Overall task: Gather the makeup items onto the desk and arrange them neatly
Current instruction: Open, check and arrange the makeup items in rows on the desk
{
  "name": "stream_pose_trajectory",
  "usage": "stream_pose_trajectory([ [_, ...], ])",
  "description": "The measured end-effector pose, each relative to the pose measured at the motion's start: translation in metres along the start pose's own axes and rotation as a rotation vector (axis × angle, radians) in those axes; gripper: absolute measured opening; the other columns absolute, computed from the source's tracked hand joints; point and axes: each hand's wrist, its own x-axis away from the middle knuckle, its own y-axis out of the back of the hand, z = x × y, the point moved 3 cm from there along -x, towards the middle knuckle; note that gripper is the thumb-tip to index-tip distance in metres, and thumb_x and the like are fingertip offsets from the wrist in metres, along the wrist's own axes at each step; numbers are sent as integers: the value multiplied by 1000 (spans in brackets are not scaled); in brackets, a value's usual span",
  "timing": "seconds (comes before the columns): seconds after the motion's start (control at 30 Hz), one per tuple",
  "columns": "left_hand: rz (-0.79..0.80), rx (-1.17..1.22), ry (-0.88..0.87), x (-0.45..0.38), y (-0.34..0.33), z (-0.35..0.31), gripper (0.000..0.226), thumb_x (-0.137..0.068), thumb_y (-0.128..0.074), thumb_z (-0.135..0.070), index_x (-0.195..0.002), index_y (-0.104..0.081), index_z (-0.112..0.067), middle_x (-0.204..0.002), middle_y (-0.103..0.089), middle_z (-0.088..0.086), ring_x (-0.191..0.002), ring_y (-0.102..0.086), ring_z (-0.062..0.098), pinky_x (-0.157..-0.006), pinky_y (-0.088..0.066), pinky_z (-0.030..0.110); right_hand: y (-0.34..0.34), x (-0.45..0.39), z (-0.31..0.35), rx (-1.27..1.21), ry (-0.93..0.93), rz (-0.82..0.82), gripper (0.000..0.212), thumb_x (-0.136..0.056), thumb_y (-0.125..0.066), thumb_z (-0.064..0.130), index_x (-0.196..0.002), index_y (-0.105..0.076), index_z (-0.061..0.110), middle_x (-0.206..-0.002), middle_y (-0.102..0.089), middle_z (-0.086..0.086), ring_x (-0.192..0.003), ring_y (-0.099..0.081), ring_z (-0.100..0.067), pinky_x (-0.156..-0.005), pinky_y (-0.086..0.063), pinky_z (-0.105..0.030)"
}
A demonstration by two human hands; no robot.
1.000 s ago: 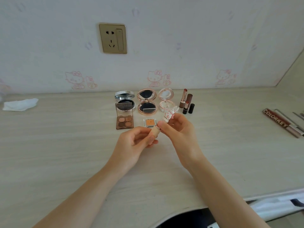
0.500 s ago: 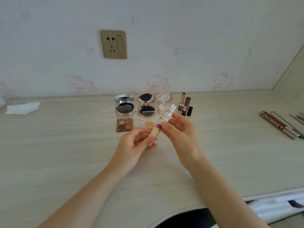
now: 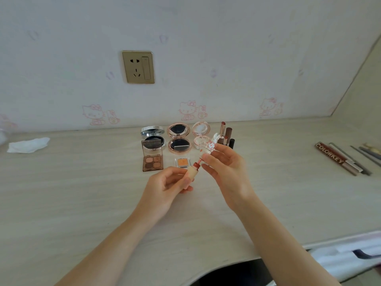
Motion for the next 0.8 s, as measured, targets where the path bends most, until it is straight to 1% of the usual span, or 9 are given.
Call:
stream_pose_trajectory([
  [0.07, -9, 19, 13, -1, -1, -2, 16, -87, -66, -12, -102, -67, -7, -93, -74, 9, -80, -72, 24, -73, -56, 26, 1, 0, 2, 0, 3, 0, 28, -83, -70, 4, -110, -64, 9, -103, -70, -15, -95, -68, -23, -83, -55, -31],
  [0.17, -31, 7, 9, -3, -5, -6, 18, -86, -69, -14, -102, -67, -8, -94, -72, 11, -79, -73, 23, -78, -58, 33, 4, -3, 8, 14, -3, 10, 31, -83, -70, 5, -113, -64, 9, -106, -70, -14, -97, -68, -26, -86, -55, -34],
  [0.27, -14, 3, -27, -4, -16, -13, 31, -86, -69, -12, -115, -59, -12, -99, -69, 7, -76, -73, 27, -76, -59, 35, 12, -6, 17, 53, -6, 23, 27, -84, -69, 6, -111, -65, 10, -102, -72, -11, -99, -68, -29, -88, -55, -38],
  [0.33, 23, 5, -39, -6, -27, -16, 38, -85, -69, -12, -120, -54, -18, -92, -68, 6, -75, -72, 27, -74, -58, 33, 19, -7, 24, 81, -21, 38, 23, -86, -67, 7, -109, -66, 11, -101, -73, -11, -95, -69, -27, -84, -56, -34],
  [0.4, 72, -37, -60, -7, -39, -18, 38, -85, -70, -16, -118, -53, -25, -86, -69, 3, -76, -72, 24, -76, -57, 32, 28, -8, 31, 111, -55, 45, 21, -87, -66, 8, -108, -66, 10, -100, -73, -11, -91, -70, -23, -78, -55, -29],
  [0.5, 148, -179, -117, -10, -59, -18, 35, -86, -70, -22, -115, -53, -29, -86, -69, -1, -78, -69, 16, -79, -55, 30, 44, -12, 40, 198, -93, 37, 22, -86, -67, 8, -109, -66, 7, -96, -72, -9, -88, -71, -20, -78, -54, -29],
  [0.6, 179, -388, -225, -13, -78, -20, 23, -89, -66, -32, -105, -49, -32, -84, -68, -6, -80, -63, 8, -76, -51, 25, 62, -17, 48, 247, -102, 4, 23, -84, -69, 7, -107, -65, 7, -90, -70, -8, -82, -70, -17, -80, -55, -30],
  [0.7, 197, -590, -306, -19, -94, -21, 18, -91, -60, -40, -102, -46, -36, -90, -64, -12, -89, -59, 5, -80, -50, 30, 79, -22, 51, 282, -118, -16, 22, -84, -69, 8, -106, -65, 8, -93, -72, -9, -85, -70, -17, -79, -55, -29],
  [0.8, 216, -697, -343, -21, -106, -15, 15, -92, -56, -40, -103, -47, -38, -91, -60, -15, -95, -55, 5, -82, -50, 35, 92, -27, 49, 388, -156, -4, 24, -84, -70, 10, -108, -65, 9, -97, -73, -11, -86, -71, -17, -73, -51, -26],
])
